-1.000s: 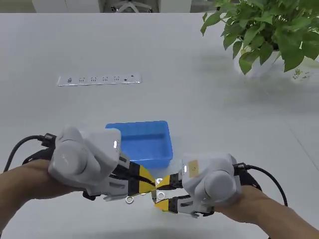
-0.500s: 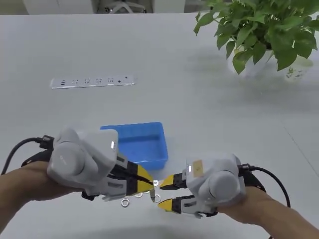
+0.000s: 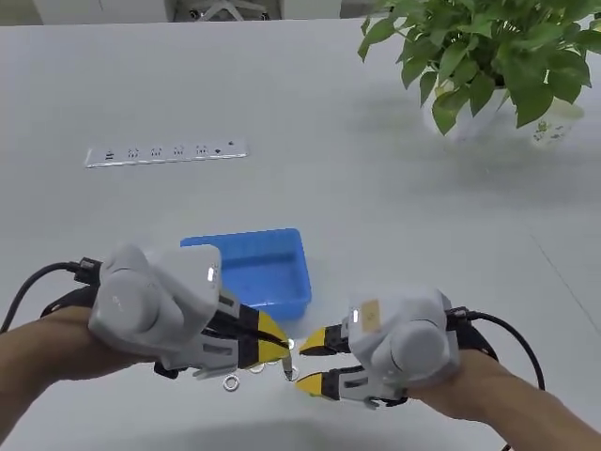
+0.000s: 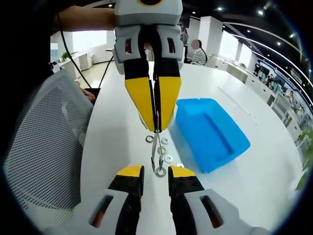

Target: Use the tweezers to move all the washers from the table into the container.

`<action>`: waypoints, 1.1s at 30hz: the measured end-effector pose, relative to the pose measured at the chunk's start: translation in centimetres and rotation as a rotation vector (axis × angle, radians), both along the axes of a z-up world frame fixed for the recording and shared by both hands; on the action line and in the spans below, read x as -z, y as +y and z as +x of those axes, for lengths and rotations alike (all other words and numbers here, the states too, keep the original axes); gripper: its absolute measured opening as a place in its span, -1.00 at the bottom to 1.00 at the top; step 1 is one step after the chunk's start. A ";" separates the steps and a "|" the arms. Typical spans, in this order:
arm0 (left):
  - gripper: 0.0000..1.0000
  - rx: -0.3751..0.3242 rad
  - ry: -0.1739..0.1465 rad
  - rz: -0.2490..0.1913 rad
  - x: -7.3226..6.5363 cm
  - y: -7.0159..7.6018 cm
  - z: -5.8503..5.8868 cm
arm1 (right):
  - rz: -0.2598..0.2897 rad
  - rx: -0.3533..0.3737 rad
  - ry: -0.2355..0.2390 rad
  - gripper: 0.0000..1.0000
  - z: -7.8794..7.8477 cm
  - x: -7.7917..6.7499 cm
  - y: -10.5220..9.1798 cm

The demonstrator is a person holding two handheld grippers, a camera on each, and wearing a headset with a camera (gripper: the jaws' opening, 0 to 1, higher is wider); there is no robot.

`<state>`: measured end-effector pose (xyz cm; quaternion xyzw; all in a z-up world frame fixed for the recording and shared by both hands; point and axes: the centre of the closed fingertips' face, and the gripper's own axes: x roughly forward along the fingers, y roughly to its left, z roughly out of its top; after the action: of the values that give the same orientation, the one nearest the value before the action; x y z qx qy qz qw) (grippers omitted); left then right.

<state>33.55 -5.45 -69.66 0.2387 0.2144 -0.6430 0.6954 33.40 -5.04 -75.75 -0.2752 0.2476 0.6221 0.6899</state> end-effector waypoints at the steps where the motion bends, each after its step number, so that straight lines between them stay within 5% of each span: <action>1: -0.91 0.001 0.001 0.001 0.1 0.0 0.0 | 0.001 0.001 0.001 -0.58 0.0 0.0 0.0; 33: -0.91 -0.011 0.036 -0.004 0.4 0.0 0.4 | 0.009 -0.004 0.026 -0.67 0.3 1.2 1.1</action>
<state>33.99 -5.41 -70.03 0.2245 0.2271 -0.6439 0.6953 33.71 -3.91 -76.98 -0.2647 0.2529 0.6282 0.6866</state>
